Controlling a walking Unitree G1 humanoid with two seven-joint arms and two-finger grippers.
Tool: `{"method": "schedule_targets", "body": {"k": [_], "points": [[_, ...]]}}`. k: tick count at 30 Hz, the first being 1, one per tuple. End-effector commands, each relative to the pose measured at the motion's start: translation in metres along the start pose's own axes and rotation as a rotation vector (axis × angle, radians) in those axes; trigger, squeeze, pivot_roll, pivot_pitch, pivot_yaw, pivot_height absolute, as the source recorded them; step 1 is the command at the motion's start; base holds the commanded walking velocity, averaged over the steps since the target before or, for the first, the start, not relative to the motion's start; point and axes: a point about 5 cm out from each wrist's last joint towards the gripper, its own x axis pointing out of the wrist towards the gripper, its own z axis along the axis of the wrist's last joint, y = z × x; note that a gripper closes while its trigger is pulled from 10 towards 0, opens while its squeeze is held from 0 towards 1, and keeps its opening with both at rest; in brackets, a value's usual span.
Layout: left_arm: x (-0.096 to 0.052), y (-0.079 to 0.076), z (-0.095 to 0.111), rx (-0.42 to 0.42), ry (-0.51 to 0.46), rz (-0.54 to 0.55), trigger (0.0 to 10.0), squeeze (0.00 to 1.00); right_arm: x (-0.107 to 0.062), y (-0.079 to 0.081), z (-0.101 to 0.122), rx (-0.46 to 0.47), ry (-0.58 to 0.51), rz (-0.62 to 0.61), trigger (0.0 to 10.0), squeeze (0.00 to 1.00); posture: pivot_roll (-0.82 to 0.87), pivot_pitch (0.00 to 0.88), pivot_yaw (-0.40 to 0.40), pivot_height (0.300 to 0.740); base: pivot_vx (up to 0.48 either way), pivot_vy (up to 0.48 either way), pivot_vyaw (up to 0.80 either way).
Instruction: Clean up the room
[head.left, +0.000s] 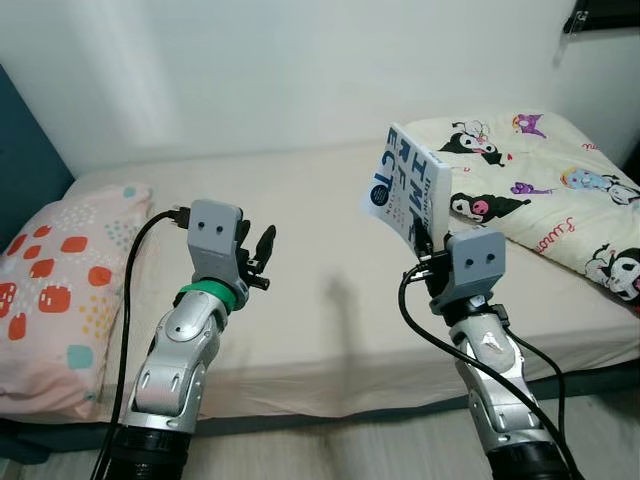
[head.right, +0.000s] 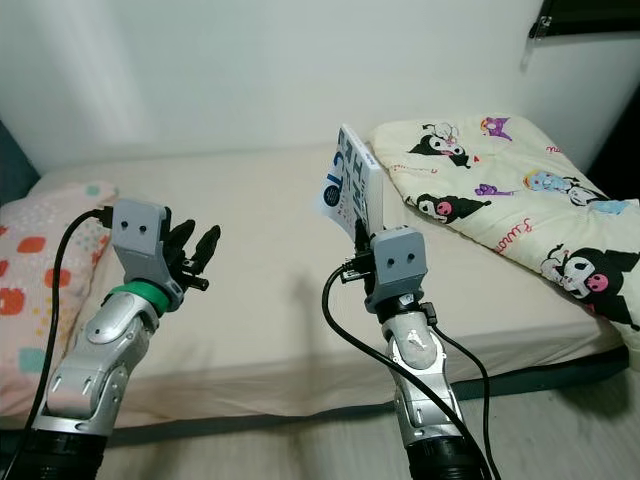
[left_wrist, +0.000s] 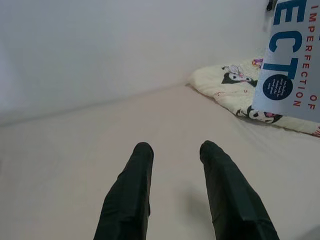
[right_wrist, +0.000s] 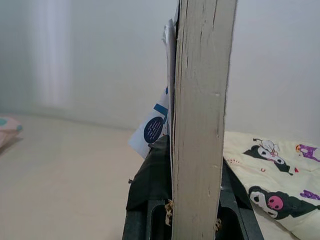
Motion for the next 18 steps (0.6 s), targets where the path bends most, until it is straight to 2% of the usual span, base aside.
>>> {"method": "schedule_targets", "body": {"k": [1, 18], "points": [[-0.0006, 0.0057, -0.0033, -0.003, 0.023, 0.018, 10.0, 0.0, 0.002, 0.0051, 0.0069, 0.018, -0.042, 0.008, 10.0, 0.0, -0.12, 0.052, 0.132, 0.722, 0.0, 0.356, 0.0], [-0.0009, 0.0059, -0.003, 0.002, 0.021, 0.017, 10.0, 0.0, 0.0023, 0.0068, 0.0069, 0.02, -0.043, 0.014, 10.0, 0.0, -0.12, 0.048, 0.132, 0.722, 0.0, 0.362, 0.0]]}}
